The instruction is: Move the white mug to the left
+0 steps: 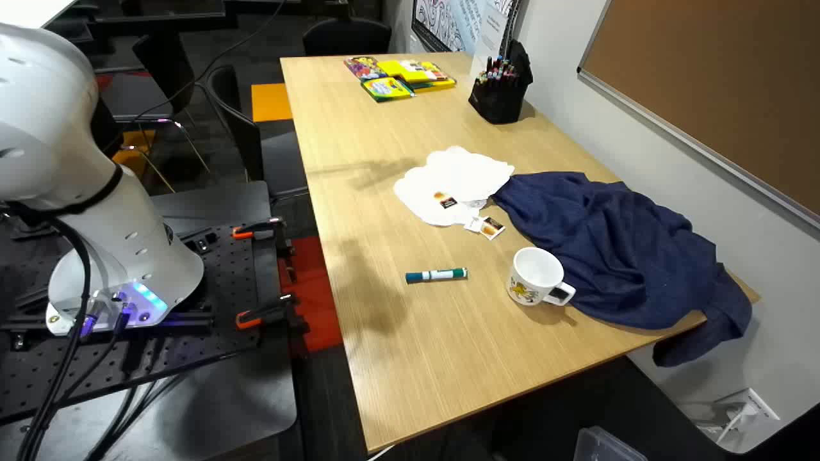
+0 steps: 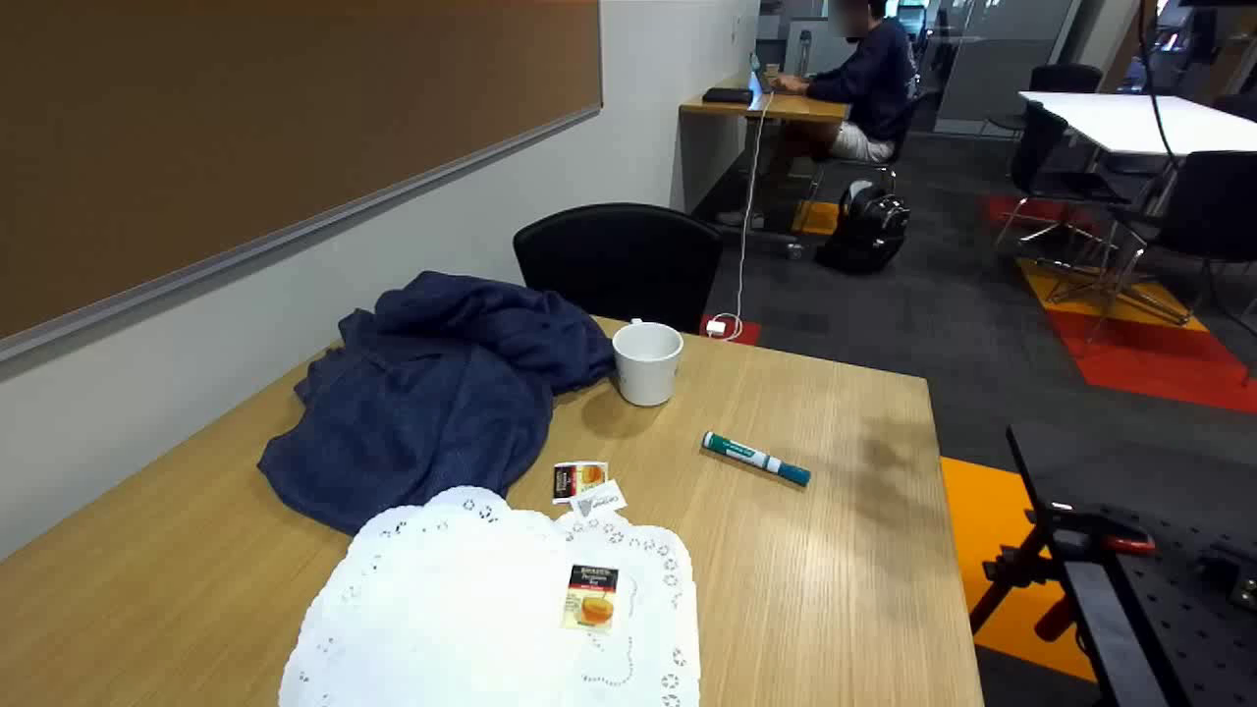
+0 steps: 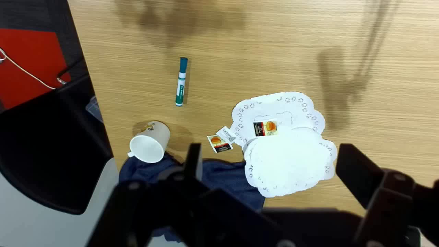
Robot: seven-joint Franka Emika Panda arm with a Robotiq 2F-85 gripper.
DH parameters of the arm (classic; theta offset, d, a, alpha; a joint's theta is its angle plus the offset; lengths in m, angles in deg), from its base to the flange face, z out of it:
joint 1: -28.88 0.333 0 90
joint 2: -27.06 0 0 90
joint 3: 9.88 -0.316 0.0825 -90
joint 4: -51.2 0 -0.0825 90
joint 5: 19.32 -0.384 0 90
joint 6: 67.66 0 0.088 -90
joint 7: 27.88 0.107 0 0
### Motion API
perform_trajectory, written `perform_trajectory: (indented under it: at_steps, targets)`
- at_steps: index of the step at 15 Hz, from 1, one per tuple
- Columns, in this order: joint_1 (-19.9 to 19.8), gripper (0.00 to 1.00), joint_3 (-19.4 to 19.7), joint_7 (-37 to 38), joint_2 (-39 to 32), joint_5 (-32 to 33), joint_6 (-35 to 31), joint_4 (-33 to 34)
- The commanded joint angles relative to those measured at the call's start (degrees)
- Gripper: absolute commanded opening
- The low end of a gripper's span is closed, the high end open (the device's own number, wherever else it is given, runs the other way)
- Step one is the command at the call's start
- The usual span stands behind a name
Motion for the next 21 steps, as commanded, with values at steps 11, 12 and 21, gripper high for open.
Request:
perform_trajectory:
  at_steps: [11,12,21]
  targets:
    - [-0.65,1.00,3.40,-1.93,-2.42,2.69,-4.29,1.35]
    - [-0.95,1.00,4.41,-2.65,-3.14,3.24,-5.54,1.62]
    - [-2.74,1.00,15.73,-16.41,-16.43,7.25,-20.64,5.30]
